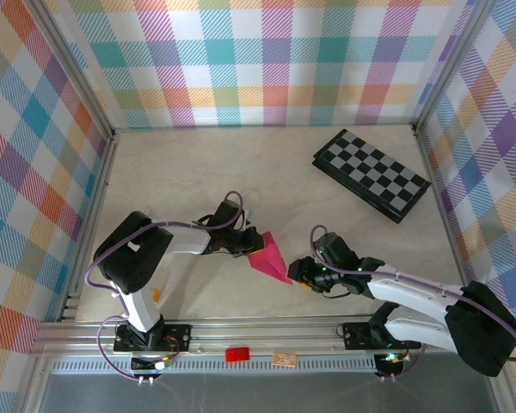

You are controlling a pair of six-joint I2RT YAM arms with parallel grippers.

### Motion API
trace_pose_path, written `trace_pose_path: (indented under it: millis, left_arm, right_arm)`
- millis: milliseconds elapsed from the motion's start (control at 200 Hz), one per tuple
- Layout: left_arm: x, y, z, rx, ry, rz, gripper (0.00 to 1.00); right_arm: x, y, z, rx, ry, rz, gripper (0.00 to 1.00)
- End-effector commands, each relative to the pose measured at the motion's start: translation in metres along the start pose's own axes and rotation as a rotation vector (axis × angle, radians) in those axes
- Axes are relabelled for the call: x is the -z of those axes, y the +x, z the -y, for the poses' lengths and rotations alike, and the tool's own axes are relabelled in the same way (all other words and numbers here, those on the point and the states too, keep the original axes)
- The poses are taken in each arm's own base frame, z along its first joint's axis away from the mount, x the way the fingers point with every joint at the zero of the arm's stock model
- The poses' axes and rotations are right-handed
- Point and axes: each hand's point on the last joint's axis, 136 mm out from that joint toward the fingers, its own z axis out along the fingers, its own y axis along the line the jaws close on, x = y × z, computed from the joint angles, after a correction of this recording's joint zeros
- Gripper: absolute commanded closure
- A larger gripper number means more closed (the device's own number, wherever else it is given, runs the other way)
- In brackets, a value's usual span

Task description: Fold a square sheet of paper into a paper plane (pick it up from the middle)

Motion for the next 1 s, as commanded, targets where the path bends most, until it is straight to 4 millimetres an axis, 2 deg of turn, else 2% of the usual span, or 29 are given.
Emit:
trace_pose_path:
  millis: [0,220,415,600,905,995]
  left_arm:
    - [-0.002,0.018,-0.022,0.029,-0.090,-0.055,0.90]
    - [-0.001,0.018,-0.022,0.030,-0.092,-0.054,0.90]
    - [-0.001,0.018,-0.022,0.029,-0.091,-0.056,0.90]
    - [-0.002,0.018,-0.022,0.029,-0.090,-0.058,0.89]
    - [-0.001,0.018,-0.021,0.030,-0.092,-0.058,0.90]
    - [-0.001,0.018,-0.021,0.029,-0.090,-0.058,0.90]
  right_arm:
    - [-0.001,0.008,0.005,-0.028,0.000,-0.044,0.51]
    - [-0.012,0.011,-0.007,-0.018,-0.051,-0.103,0.52]
    - [-0.020,0.009,-0.004,-0.025,-0.046,-0.105,0.52]
    - [-0.020,0.000,-0.021,0.015,-0.119,-0.066,0.54]
    - [-0.029,-0.013,-0.027,0.041,-0.126,-0.026,0.53]
    - [-0.032,-0.017,-0.026,0.051,-0.122,-0.012,0.57]
